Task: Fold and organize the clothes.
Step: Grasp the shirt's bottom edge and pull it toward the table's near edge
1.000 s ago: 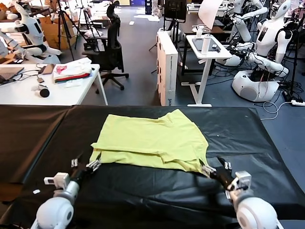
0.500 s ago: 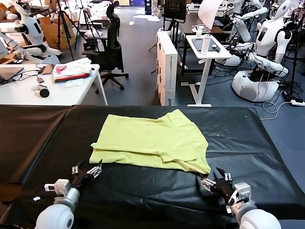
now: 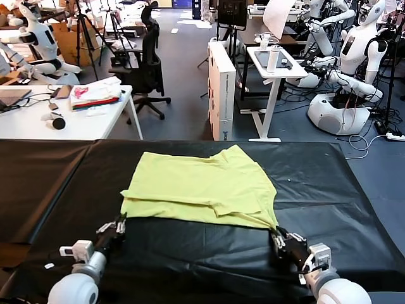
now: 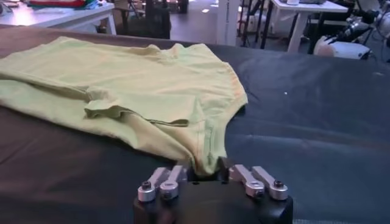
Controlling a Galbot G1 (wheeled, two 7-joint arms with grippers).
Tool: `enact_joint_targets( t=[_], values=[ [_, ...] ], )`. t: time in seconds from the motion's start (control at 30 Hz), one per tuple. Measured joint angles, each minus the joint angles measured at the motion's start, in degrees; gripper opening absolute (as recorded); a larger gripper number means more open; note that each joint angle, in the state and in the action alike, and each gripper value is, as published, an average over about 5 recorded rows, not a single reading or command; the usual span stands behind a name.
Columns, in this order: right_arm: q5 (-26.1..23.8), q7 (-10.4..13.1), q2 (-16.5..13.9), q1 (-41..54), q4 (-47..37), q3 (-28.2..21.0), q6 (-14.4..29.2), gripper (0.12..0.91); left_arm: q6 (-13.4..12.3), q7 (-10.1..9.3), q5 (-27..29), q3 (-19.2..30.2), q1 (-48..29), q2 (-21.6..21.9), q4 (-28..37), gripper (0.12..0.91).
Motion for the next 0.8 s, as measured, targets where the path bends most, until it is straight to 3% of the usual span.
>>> enact_joint_targets(
  t=[0.27,0.63,0.7,0.8],
  values=[
    [5.1,2.3,-2.9,-4.3,5.1,4.3,-5.2,0.138,0.1,-0.48,0.3,-1.9,3.6,2.8,-2.8,0.148],
    [5.1,2.0,-3.5,-7.9,7.9,6.5,-6.1,0.139,-0.6,-0.96,0.3,-6.6,13.6,2.8,-9.9,0.148],
    [5.0,1.3,-3.6,-8.3,8.1,6.6,-6.7,0.156,-1.0,-0.98,0.3,-7.4,15.4,2.5,-10.7,0.148],
    [4.9,-0.1,-4.0,-9.0,8.8,6.8,-8.1,0.255,-1.6,-1.19,0.3,-8.2,17.6,1.8,-11.3,0.148]
  ],
)
